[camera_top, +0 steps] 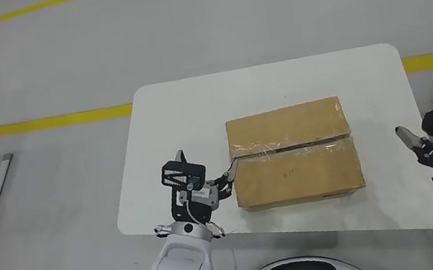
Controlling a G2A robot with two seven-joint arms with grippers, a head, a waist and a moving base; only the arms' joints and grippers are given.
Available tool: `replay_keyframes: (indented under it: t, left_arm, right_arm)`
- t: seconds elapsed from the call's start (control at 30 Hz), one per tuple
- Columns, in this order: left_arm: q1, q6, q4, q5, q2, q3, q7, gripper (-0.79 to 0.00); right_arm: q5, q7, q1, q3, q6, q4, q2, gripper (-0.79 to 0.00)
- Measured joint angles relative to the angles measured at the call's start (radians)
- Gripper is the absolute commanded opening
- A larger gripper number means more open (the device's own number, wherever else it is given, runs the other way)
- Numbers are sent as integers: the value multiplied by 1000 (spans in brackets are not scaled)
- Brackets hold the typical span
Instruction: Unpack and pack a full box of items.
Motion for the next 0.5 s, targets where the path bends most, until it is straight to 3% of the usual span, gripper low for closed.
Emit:
replay_keyframes:
  t: [0.1, 0.2, 0.5]
  left_arm:
    - [0, 0, 0, 0, 0, 0, 0, -1]
    - [0, 0, 0, 0, 0, 0, 0, 0]
    - [0, 0, 0, 0, 0, 0, 0, -1]
  right_arm:
    - [0, 0, 0, 0, 0, 0, 0, -100]
    - [0, 0, 0, 0, 0, 0, 0, -28]
    - [0, 0, 0, 0, 0, 0, 0, -1]
